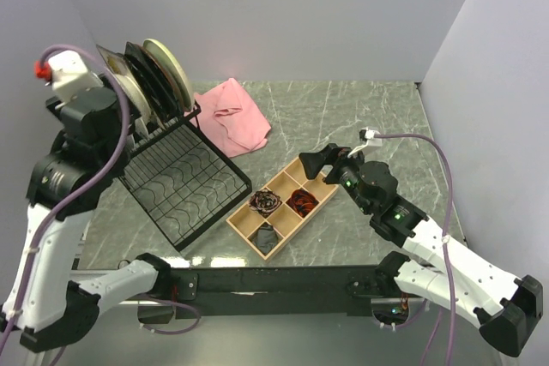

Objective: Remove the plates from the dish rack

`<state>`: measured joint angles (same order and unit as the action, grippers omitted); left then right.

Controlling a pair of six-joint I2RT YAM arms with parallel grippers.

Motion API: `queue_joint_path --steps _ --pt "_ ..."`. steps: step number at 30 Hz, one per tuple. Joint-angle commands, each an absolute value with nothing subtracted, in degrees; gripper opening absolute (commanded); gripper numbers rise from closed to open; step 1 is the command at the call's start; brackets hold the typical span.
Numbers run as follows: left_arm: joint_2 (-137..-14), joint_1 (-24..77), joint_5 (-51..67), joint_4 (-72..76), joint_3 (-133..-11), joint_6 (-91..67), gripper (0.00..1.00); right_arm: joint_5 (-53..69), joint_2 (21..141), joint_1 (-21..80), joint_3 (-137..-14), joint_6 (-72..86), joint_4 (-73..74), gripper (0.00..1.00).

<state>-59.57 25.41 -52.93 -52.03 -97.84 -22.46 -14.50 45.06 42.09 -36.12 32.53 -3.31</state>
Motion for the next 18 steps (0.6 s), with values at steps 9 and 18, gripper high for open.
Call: queue_joint_path --steps 9,18 --pt "-56.16 20.75 -55.12 -58.8 -97.31 -29.18 0.68 -13.8 45.7 42.27 -39.2 31.55 -3.78 1.0" --pt "-56.25 5.55 -35.52 -52.03 -91.58 -25.67 0.66 -13.89 45.0 42.27 -39.29 31.46 -3.34 1.0"
